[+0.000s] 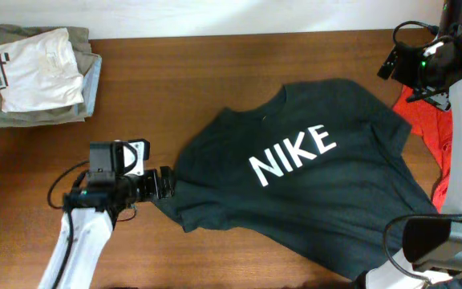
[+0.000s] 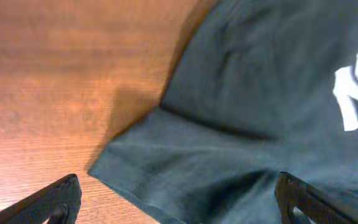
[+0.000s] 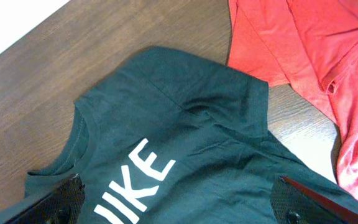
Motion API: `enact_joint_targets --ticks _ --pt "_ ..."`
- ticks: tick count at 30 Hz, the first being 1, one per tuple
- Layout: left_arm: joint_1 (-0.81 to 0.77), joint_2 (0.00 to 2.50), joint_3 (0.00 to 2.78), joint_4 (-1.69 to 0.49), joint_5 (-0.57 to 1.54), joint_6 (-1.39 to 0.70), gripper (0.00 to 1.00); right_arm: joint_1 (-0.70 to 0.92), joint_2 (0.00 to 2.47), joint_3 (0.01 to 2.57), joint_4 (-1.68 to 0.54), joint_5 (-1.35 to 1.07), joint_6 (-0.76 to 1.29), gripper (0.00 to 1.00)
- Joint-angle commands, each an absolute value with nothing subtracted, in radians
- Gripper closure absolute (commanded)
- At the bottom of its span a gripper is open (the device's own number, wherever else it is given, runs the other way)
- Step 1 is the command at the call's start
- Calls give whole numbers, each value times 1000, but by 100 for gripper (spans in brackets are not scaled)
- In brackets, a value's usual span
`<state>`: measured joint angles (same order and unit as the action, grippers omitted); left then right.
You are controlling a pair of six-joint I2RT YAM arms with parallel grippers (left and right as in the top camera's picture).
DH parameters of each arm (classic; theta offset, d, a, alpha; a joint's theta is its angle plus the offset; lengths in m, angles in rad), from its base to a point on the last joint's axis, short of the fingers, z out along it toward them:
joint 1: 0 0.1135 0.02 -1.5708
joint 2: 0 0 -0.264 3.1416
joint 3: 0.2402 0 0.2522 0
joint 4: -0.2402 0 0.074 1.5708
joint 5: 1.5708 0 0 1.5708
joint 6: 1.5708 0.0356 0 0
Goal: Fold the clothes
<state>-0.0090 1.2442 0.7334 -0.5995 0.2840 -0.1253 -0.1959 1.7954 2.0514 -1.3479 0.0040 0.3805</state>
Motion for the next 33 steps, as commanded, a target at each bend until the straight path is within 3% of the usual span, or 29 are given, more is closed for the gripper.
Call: enact_joint_targets --ticks 1,3,5,6,8,14,18,20,21,22,23,28,33 --pt "-4 1475 736 -614 199 -189 1 -197 1791 2059 -1347 20 371 1" --pt "-4 1563 736 -596 157 -191 1 -197 1791 2059 -1347 20 371 1" --pt "-9 1593 736 -577 141 -221 9 -197 1791 2059 -1347 20 371 1" --pt "-9 1593 736 -577 126 -224 19 -197 1791 2059 -1347 20 371 1" --pt "-9 1593 736 -576 126 -224 23 -197 1791 2059 -1347 20 371 1" --pt "-110 1596 756 -604 -8 -267 24 -197 1791 2059 -1347 20 371 1" --pt "-110 1655 764 -600 -8 -269 30 -197 1791 2059 -1347 20 371 1" --pt "-110 1705 782 -604 -8 -269 49 -197 1791 2059 -1347 20 371 1" --pt "-110 1713 800 -625 -8 -269 76 -197 1791 2059 -1347 20 371 1" --pt "-110 1713 820 -651 -8 -269 92 -197 1791 2059 -1347 20 371 2" --pt "-109 1713 855 -684 -8 -269 97 -197 1791 2059 -1347 20 371 1" --pt "-90 1713 986 -765 -8 -286 99 -197 1791 2059 -1347 20 371 1" --pt "264 1713 1079 -768 12 -326 99 -197 1792 2059 -1317 -175 374 1"
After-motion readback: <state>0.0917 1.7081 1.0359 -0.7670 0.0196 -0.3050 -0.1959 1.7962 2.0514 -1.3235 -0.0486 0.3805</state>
